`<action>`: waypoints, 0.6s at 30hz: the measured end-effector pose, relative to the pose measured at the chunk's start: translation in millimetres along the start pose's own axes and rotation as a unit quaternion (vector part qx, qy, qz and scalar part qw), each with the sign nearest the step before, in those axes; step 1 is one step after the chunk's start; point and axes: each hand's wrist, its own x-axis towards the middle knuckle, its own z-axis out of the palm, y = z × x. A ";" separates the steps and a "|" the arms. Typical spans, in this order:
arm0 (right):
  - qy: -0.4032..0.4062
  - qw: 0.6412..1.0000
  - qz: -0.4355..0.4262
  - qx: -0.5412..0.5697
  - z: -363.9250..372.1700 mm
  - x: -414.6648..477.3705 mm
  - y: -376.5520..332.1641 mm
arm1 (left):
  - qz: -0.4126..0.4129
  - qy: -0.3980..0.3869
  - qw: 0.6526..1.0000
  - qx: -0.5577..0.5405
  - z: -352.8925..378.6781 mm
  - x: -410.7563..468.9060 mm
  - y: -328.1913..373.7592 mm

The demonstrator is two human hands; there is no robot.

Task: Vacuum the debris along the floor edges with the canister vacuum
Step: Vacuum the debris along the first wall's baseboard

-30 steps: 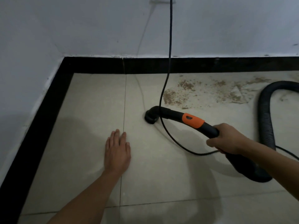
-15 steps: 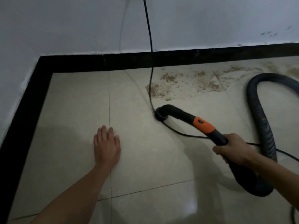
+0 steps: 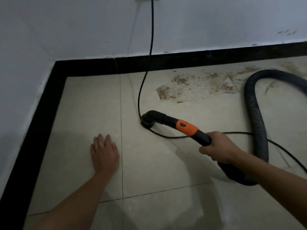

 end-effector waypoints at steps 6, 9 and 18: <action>0.099 0.994 -0.001 -0.051 20.9 45.6 -44.3 | -0.006 -0.038 0.999 0.010 4.9 5.0 8.5; 0.112 0.993 0.015 -0.028 25.4 66.0 -59.7 | 0.023 -0.034 0.999 0.006 8.8 8.6 20.9; 0.095 0.993 0.057 0.038 9.9 3.5 25.2 | 0.044 -0.038 0.997 -0.044 31.8 27.3 87.3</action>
